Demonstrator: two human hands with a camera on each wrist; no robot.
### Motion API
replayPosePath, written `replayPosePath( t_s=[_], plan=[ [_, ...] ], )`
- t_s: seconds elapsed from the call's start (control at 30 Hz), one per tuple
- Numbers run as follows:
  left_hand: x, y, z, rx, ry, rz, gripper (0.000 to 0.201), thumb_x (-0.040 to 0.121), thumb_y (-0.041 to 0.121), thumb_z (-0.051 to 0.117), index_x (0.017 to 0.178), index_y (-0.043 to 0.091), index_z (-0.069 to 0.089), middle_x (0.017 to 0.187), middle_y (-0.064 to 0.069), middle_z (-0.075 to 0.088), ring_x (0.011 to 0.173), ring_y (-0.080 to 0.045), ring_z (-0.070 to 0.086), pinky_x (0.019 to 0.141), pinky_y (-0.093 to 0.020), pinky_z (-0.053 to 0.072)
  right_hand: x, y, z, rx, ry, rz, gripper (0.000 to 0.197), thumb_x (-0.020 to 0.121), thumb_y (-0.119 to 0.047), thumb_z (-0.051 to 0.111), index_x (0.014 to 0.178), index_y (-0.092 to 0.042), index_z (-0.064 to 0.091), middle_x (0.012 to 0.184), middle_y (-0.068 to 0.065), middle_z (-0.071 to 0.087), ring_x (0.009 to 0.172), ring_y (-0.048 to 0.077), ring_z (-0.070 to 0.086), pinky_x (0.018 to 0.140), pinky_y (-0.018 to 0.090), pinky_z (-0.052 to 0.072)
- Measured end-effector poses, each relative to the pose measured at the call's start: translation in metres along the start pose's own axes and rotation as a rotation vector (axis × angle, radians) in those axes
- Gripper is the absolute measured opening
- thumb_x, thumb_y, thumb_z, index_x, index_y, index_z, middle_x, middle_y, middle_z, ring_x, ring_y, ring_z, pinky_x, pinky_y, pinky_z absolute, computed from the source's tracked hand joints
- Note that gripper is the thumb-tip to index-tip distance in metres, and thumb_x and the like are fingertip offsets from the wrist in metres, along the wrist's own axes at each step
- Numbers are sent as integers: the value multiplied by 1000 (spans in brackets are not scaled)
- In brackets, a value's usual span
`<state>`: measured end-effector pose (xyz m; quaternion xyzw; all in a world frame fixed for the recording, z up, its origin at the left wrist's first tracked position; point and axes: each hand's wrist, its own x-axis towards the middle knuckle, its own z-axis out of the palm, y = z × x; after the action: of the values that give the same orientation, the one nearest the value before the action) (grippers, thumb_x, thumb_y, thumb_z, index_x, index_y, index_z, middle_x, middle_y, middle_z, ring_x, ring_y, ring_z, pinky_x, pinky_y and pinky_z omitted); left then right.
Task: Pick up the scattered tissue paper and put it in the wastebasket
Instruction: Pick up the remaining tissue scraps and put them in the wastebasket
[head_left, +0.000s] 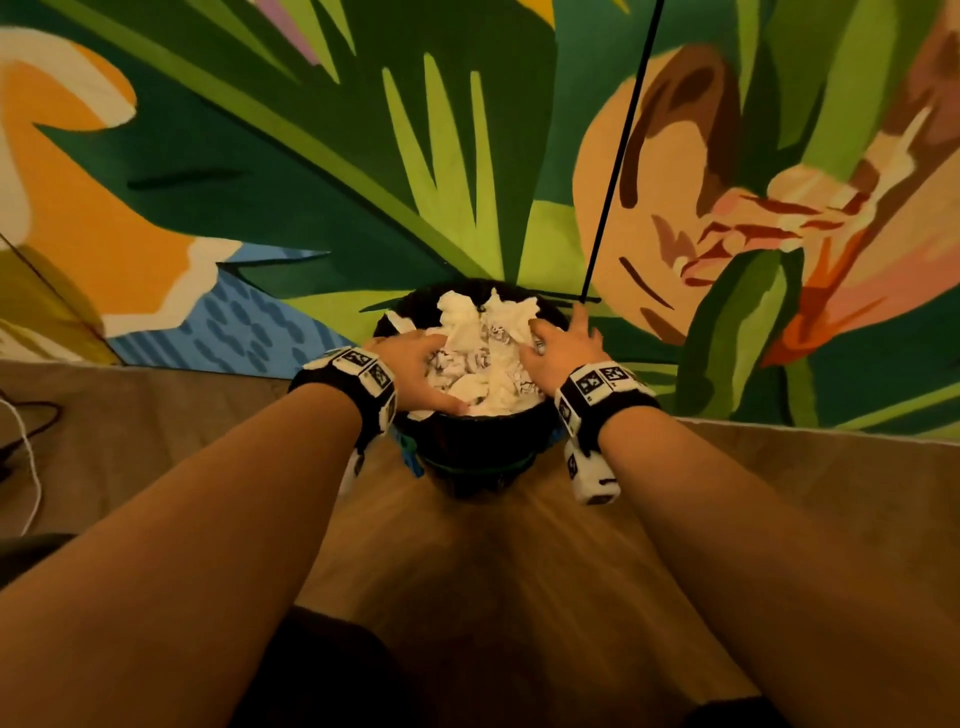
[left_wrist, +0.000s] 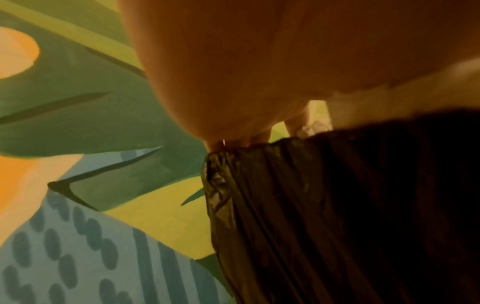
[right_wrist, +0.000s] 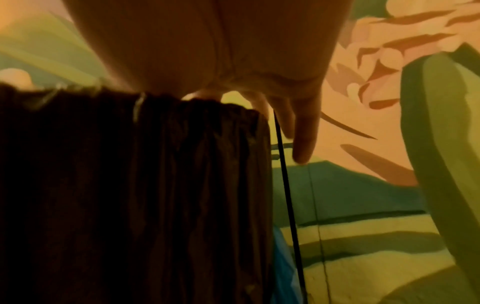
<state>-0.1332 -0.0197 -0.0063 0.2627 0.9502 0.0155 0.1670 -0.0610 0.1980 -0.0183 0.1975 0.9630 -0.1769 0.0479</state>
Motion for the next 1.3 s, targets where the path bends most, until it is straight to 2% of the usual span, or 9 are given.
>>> replayPosePath(
  t_s=[0.17, 0.4, 0.53, 0.7, 0.8, 0.9, 1.0, 1.17, 1.3],
  plan=[
    [8, 19, 7, -68, -16, 3, 110, 68, 73, 71, 155, 27, 23, 157, -2, 35, 140, -28, 39, 111, -38, 34, 2, 8, -4, 68, -38, 40, 48, 96, -43, 49, 141, -27, 44, 146, 22, 31, 114, 40, 55, 94, 37, 46],
    [13, 57, 22, -107, 22, 82, 97, 77, 67, 68, 152, 19, 29, 150, -7, 44, 133, -29, 45, 104, -35, 40, 1, 24, -23, -139, 35, -11, 39, 91, -35, 58, 130, -30, 56, 147, 15, 31, 135, 42, 29, 106, 52, 39],
    [14, 64, 20, -131, 98, 72, 83, 76, 58, 74, 139, 21, 34, 129, -10, 57, 105, -29, 59, 77, -33, 46, -5, 22, -24, -197, 277, -257, 43, 86, -12, 57, 128, -24, 55, 132, 11, 43, 120, 35, 36, 96, 45, 41],
    [14, 51, 6, 41, 221, -11, 62, 74, 57, 72, 125, 31, 48, 126, -6, 46, 112, -29, 50, 82, -40, 47, -14, 7, -28, -29, 64, -396, 33, 97, -34, 42, 118, -23, 65, 111, 10, 59, 102, 31, 56, 83, 35, 45],
    [17, 48, 8, 9, 201, -25, 45, 82, 45, 68, 122, 32, 51, 101, 0, 58, 83, -23, 53, 65, -33, 42, -17, 0, -34, -131, -124, -379, 41, 96, -43, 41, 126, -27, 63, 125, 10, 56, 114, 31, 54, 94, 39, 45],
    [17, 45, 8, 45, 155, -46, 38, 82, 40, 71, 117, 29, 61, 94, 0, 59, 79, -24, 55, 64, -32, 44, -17, -3, -32, -337, -233, -400, 40, 98, -31, 44, 135, -22, 58, 137, 10, 51, 122, 31, 50, 103, 40, 43],
    [19, 49, 5, 64, 96, -54, 37, 79, 40, 76, 110, 21, 71, 104, -4, 66, 81, -24, 60, 67, -32, 50, -15, -1, -19, -411, -288, -371, 30, 101, -21, 43, 118, -10, 66, 126, 13, 58, 115, 32, 54, 100, 42, 45],
    [20, 52, 8, 77, 44, -26, 37, 85, 40, 71, 110, 12, 70, 103, -8, 68, 81, -26, 64, 71, -35, 56, -11, 3, -10, -374, -311, -310, 25, 97, -15, 50, 114, -13, 67, 125, 10, 61, 110, 30, 56, 98, 40, 48],
    [20, 46, 3, 44, 18, 21, 43, 91, 52, 58, 107, 14, 69, 106, -9, 69, 88, -27, 63, 72, -32, 52, -12, 13, -13, -235, -96, -284, 25, 92, -22, 59, 113, -30, 71, 125, 2, 57, 114, 27, 53, 99, 41, 47]
  ],
)
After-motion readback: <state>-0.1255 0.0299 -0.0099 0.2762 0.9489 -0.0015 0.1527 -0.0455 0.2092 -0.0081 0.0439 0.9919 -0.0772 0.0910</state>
